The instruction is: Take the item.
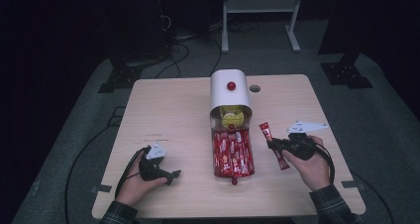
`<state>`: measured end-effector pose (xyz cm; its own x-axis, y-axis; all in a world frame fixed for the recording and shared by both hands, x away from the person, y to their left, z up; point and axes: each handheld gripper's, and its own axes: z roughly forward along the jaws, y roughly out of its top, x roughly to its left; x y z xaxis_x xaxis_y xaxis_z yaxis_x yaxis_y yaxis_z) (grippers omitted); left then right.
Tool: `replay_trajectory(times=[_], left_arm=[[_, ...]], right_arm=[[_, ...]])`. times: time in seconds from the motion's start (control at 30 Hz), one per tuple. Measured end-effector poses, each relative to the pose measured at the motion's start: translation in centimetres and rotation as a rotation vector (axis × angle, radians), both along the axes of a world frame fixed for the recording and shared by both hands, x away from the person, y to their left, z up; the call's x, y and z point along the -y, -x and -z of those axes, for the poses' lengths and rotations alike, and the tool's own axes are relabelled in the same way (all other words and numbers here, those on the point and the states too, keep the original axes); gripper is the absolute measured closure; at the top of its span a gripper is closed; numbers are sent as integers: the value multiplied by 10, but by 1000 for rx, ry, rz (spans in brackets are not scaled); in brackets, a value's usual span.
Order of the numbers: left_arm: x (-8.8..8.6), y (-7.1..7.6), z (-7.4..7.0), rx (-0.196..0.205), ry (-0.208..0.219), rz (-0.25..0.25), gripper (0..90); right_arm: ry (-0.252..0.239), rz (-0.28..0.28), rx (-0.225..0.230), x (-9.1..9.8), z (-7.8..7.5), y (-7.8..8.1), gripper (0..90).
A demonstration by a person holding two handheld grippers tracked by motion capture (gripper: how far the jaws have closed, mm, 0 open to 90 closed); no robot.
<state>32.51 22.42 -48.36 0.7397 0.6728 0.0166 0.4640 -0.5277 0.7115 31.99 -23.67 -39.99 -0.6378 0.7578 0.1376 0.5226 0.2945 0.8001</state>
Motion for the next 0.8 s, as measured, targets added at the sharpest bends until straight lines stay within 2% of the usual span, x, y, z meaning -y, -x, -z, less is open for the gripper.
replay_trajectory(times=[0.3, 0.8], left_arm=[[0, 0, 0, 0, 0, 0, 0], [0, 0, 0, 0, 0, 0, 0]], right_arm=[[16, 22, -13, 5, 9, -5, 804], [63, 42, -71, 4, 37, -20, 804]])
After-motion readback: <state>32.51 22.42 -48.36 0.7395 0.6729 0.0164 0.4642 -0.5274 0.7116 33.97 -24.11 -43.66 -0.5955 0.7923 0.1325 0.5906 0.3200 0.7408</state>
